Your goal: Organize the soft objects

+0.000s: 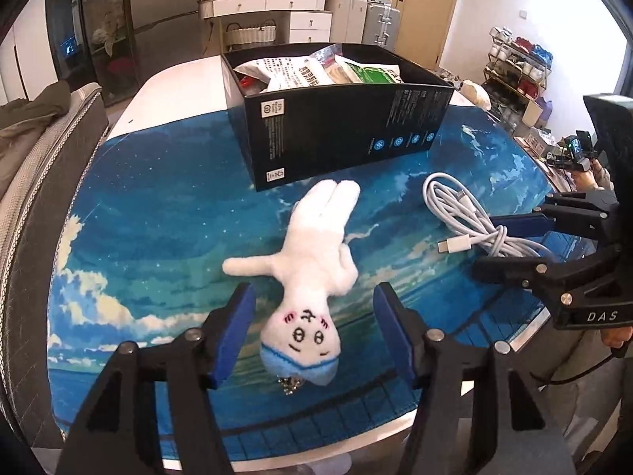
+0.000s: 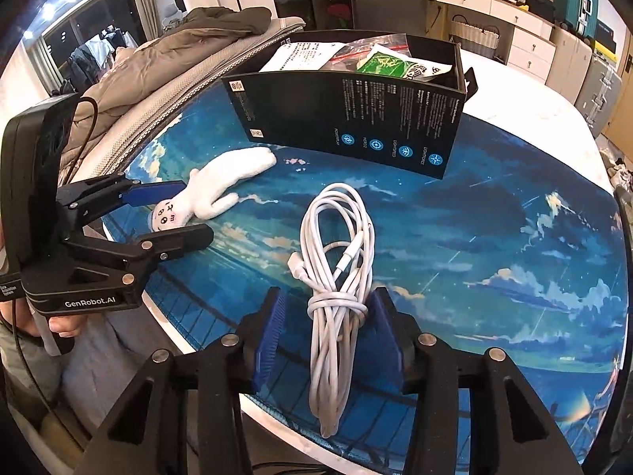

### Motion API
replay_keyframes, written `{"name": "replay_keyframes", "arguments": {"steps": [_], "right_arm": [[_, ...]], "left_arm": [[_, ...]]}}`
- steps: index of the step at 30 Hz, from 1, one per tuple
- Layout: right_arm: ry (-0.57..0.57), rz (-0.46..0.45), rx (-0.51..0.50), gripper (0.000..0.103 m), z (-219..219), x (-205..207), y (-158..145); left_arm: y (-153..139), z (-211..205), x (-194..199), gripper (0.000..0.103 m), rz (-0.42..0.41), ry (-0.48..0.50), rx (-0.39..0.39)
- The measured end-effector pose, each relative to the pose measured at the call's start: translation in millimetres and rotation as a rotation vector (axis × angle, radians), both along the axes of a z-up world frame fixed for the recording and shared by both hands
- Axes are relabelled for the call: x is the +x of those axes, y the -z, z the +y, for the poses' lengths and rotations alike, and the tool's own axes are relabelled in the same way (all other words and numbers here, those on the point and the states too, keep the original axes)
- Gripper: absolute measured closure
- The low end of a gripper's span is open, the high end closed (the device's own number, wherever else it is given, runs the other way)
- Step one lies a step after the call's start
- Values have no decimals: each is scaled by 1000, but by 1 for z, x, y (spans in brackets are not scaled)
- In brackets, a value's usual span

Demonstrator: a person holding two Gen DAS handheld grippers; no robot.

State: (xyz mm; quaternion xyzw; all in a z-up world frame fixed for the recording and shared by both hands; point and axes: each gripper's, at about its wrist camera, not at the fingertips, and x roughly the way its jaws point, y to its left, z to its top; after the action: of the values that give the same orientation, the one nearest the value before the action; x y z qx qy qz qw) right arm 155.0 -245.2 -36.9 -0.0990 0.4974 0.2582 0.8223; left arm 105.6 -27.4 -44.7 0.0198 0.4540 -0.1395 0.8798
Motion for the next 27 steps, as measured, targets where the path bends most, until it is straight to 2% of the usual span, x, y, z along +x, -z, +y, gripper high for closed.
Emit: {"name": "replay_keyframes", "arguments": {"steps": [1, 2, 3, 5, 27], "right_arm": [[-1, -1, -3, 57, 1, 0, 1], [-2, -2, -6, 57, 1, 0, 0], [-3, -3, -9, 59, 0, 0, 0], [-8, -12, -19, 72, 1, -1, 1], [-27, -17, 2, 74, -2, -4, 1]], "left_arm": [[0, 1, 0, 49, -2, -9, 7], [0, 0, 1, 61, -7, -20, 31], [-1, 0, 1, 68, -11, -20, 47], [-1, 1, 1, 74, -7, -15, 48], [-2, 6, 3, 75, -10, -25, 22]]}}
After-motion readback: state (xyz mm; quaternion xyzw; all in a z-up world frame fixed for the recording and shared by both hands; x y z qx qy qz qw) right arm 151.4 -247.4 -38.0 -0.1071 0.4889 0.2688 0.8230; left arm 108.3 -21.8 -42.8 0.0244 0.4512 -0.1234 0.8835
